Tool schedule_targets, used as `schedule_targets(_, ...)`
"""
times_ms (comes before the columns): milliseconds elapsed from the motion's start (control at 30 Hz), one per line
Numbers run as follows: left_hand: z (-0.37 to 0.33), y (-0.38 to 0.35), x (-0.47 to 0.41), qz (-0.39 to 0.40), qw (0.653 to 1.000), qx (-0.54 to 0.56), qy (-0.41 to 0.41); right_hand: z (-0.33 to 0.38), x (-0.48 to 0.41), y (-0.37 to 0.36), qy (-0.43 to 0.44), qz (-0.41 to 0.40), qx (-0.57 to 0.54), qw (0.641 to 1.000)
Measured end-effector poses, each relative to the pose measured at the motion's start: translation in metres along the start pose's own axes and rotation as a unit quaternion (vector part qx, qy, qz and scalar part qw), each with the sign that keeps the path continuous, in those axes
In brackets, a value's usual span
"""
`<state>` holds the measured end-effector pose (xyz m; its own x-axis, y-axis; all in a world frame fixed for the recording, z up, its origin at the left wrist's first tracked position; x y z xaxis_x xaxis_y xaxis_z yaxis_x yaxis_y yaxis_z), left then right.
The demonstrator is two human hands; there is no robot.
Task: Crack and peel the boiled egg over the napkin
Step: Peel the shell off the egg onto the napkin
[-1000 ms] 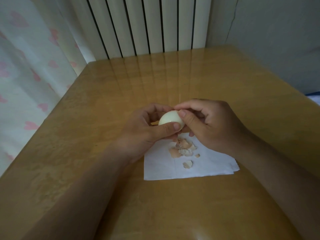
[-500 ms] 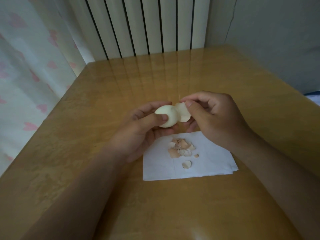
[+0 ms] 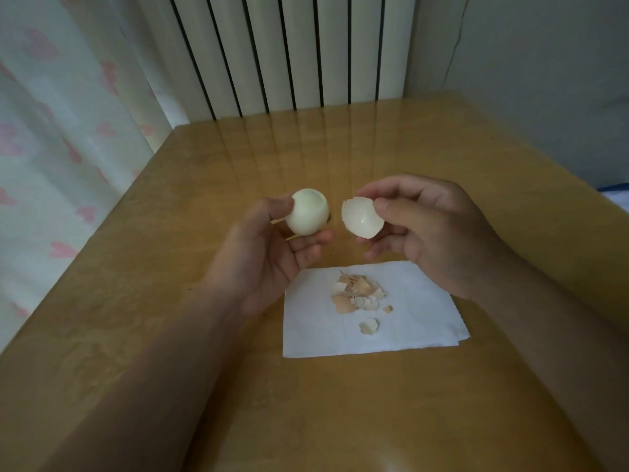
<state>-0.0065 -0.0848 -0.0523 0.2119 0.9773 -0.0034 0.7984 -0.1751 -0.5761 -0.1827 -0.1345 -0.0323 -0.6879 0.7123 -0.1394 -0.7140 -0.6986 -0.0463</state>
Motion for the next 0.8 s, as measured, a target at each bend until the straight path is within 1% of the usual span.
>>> schedule_targets(67, -0.001, 0.0, 0.001, -0.023, 1.0, -0.005, 0.007, -0.002, 0.0, -0.001, -0.017, 0.038, -0.002, 0.999)
schedule_targets(167, -0.001, -0.001, 0.001, -0.047, 0.998, -0.033, 0.021, -0.005, 0.0, -0.004, -0.034, 0.081, 0.029, 0.996)
schedule_targets(367, -0.002, 0.002, 0.002, -0.071, 0.995, -0.06, 0.032, -0.002, 0.003, -0.008, -0.033, 0.105, 0.17, 0.979)
schedule_targets(533, -0.001, 0.003, 0.001, -0.073, 0.994, -0.063, 0.043, -0.008, 0.002, -0.01, -0.059, 0.132, 0.247, 0.958)
schedule_targets(600, 0.0, 0.003, 0.001, -0.07, 0.994, -0.064, 0.05, -0.01, 0.002, -0.011, -0.065, 0.139, 0.3, 0.941)
schedule_targets(667, 0.002, 0.002, 0.001, -0.065, 0.994, -0.067, 0.059, -0.012, 0.003, -0.013, -0.07, 0.157, 0.361, 0.917)
schedule_targets(800, 0.004, 0.002, 0.0, -0.047, 0.994, -0.077, 0.067, -0.017, 0.006, -0.017, -0.103, 0.201, 0.444, 0.867)
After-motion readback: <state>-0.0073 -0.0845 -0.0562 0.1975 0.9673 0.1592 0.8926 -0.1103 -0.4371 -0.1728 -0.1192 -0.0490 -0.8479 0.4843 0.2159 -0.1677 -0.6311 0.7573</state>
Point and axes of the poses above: each hand's wrist, its own x-axis away from the middle knuckle, its own y-axis out of the back of the hand, z = x × y, the point moved 5 cm from there along -x, towards the middle knuckle, and after that the axes turned 15 degrees about z, right-handed, at the moved point
